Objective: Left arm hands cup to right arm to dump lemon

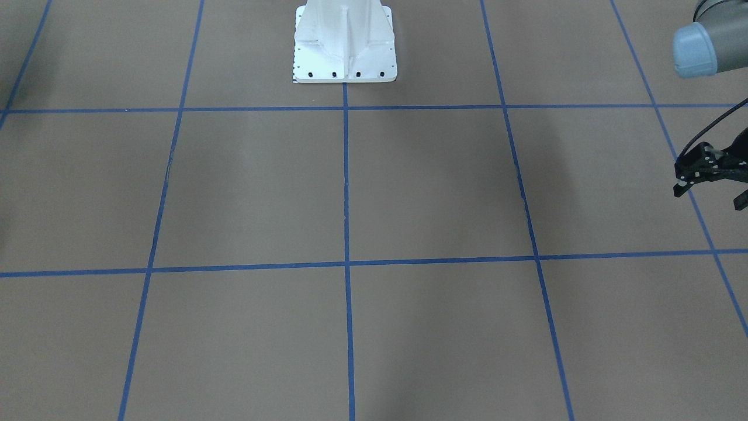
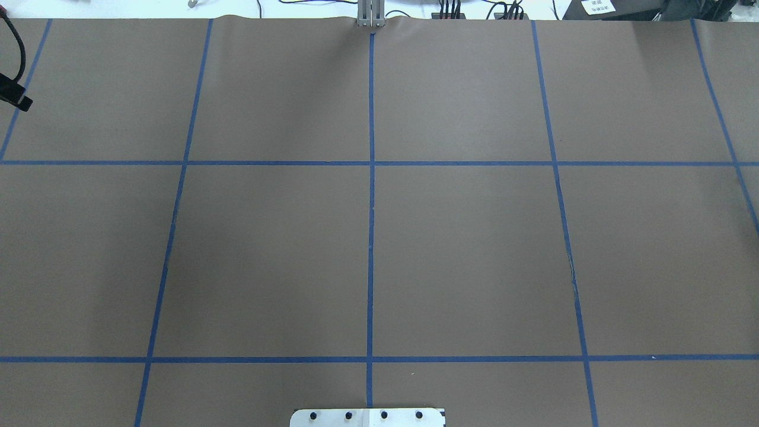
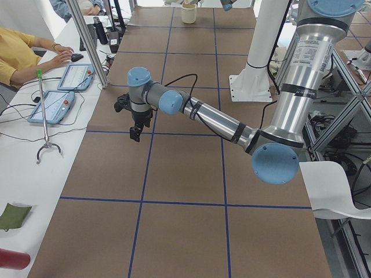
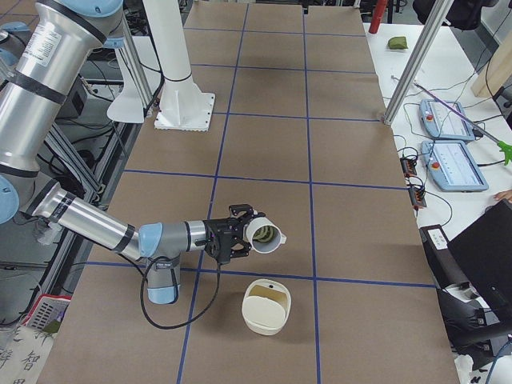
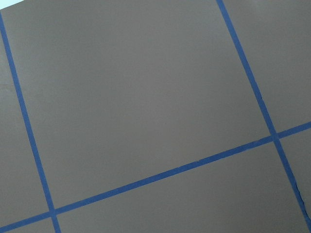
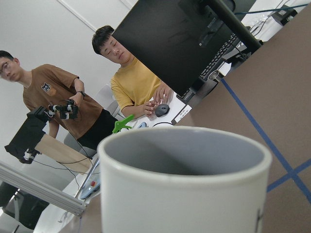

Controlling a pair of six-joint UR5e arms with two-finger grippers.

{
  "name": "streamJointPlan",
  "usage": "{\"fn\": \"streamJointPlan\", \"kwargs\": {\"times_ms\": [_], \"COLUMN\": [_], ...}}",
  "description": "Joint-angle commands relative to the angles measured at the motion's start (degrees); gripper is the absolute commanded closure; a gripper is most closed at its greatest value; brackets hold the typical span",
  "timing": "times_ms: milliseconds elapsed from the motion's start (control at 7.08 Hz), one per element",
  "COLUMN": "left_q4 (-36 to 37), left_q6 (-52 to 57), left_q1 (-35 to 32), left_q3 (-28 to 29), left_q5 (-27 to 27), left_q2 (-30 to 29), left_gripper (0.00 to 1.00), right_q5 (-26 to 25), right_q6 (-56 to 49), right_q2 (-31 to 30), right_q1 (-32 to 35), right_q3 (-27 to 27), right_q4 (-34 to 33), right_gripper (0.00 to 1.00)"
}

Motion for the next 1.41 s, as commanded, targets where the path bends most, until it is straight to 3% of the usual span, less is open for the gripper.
{"fn": "streamJointPlan", "kwargs": {"times_ms": [0,706,989,1271], "left_q4": [0.0,0.0,0.0,0.0], "left_q6": [-0.02,-0.11,-0.2,-0.2], "left_q1": [0.03,0.03,0.03,0.03], "left_q3": [-0.1,-0.01,-0.01,-0.01], "left_q5": [0.0,0.09,0.09,0.09], "left_q2": [-0.02,-0.28,-0.37,-0.37], "left_gripper": [0.0,0.0,0.0,0.0], "right_q5": [-0.14,-4.7,-6.02,-7.43], "right_q6": [11.05,28.64,30.34,40.84], "right_q2": [4.32,7.15,9.18,9.27], "right_q1": [-0.07,-0.07,-0.07,-0.07], "right_q3": [-7.12,-13.83,-18.49,-19.11], "right_q4": [6.99,14.56,17.9,21.66], "right_gripper": [1.0,1.0,1.0,1.0]}}
